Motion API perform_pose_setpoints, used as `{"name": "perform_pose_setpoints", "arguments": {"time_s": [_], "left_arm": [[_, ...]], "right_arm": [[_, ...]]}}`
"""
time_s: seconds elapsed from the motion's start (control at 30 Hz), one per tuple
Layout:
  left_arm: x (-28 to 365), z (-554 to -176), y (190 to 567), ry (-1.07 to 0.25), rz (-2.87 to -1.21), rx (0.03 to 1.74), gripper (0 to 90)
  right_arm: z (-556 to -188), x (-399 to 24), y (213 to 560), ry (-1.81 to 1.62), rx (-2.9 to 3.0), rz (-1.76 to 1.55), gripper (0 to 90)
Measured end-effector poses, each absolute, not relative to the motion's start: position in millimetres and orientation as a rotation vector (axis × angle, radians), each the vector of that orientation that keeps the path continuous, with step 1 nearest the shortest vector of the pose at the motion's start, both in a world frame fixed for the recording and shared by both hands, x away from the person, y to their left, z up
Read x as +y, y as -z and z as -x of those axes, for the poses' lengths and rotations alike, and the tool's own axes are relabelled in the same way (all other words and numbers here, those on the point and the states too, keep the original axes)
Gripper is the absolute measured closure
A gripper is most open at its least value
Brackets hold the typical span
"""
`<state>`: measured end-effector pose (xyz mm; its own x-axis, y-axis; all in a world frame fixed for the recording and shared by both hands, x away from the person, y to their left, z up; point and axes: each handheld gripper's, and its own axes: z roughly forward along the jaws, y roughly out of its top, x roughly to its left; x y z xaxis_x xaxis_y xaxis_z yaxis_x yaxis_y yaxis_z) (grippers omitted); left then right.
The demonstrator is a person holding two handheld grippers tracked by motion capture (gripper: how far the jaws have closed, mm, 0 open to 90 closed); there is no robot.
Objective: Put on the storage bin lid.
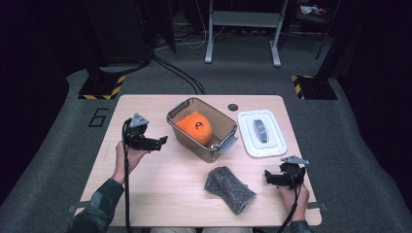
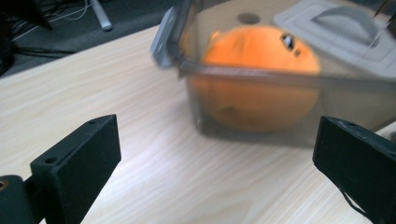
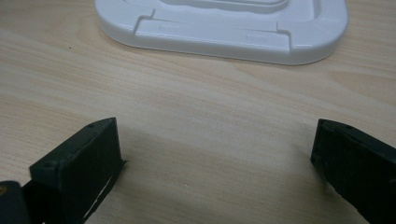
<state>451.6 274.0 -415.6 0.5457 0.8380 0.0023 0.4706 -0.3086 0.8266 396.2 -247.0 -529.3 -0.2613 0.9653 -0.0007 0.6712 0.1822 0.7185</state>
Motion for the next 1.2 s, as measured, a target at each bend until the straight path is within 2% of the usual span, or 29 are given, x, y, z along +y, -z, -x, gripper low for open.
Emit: {"name": "perform_pose_setpoints", "arguments": {"time_s": [0.3,0.43,0.53,0.6,0.67,0.9,1.2], "left_arm": [[306,-444,472,-0.536,-1.944,1.196,0.0],[316,-446,498,-0.465,-1.950,1.260,0.0],[320,-446,510,-0.483,-1.942,1.288,0.0],[324,-448,519,-0.435,-1.940,1.315,0.0],[325,-449,524,-0.433,-1.940,1.333,0.0],[324,-448,531,-0.554,-1.975,1.321,0.0],[321,-449,531,-0.566,-2.029,1.301,0.0]], "right_arm": [[-397,-246,529,-0.856,1.998,-1.541,0.5],[-397,-246,529,-0.856,1.999,-1.542,0.5],[-397,-247,529,-0.849,2.005,-1.536,0.5],[-397,-247,529,-0.848,2.009,-1.540,0.4],[-398,-247,528,-0.849,2.017,-1.531,0.4],[-403,-247,524,-0.832,2.043,-1.537,0.0],[-420,-242,499,-0.851,2.043,-1.496,0.2]]}}
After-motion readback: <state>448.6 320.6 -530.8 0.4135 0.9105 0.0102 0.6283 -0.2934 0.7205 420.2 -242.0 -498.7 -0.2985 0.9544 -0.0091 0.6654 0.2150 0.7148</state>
